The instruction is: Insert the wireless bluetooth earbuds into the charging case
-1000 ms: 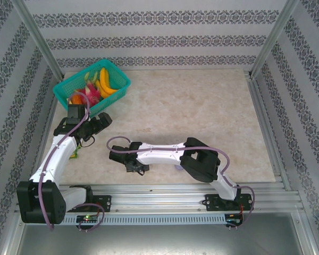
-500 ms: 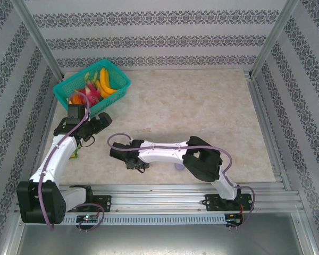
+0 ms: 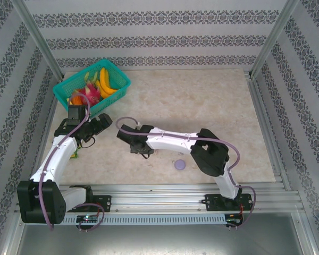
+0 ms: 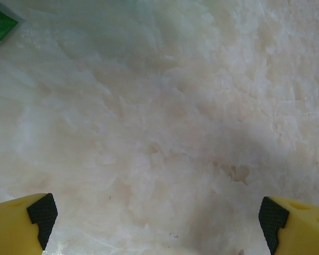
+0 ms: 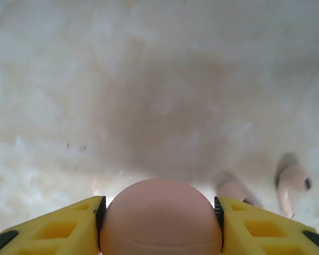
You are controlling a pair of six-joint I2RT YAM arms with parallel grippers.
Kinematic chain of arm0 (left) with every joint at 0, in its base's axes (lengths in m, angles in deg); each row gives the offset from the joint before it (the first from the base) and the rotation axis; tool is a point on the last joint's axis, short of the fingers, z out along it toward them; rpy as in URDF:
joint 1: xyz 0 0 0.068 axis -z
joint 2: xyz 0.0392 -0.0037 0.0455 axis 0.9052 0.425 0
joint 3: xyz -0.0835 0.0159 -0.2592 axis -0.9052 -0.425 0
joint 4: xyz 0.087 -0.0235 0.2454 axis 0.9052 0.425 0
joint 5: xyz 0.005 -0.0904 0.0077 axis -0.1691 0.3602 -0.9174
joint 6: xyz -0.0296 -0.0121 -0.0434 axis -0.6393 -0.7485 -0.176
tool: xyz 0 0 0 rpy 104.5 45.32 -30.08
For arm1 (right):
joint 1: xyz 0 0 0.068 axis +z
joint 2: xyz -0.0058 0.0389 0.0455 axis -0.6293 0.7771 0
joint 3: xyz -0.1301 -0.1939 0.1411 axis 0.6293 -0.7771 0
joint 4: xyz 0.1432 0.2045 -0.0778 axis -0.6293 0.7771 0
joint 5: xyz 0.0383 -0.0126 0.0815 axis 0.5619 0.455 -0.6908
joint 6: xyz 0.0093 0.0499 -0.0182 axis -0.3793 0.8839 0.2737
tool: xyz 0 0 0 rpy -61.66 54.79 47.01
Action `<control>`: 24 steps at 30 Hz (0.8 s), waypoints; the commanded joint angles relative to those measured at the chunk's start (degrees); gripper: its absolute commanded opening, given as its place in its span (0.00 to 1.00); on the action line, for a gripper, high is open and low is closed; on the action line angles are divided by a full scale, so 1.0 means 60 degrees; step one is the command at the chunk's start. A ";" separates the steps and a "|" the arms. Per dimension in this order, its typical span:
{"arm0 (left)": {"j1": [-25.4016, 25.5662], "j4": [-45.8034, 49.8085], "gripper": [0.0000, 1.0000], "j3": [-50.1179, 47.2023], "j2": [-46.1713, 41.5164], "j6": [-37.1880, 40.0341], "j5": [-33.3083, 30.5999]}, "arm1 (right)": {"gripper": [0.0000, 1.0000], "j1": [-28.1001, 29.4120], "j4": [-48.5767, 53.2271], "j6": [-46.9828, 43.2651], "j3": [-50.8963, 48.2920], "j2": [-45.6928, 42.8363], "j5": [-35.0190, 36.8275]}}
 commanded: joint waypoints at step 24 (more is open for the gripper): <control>0.1518 -0.6325 1.00 -0.2388 0.1023 -0.2280 0.1546 | 0.50 -0.3747 -0.2251 -0.0661 -0.0235 -0.0399 -0.2445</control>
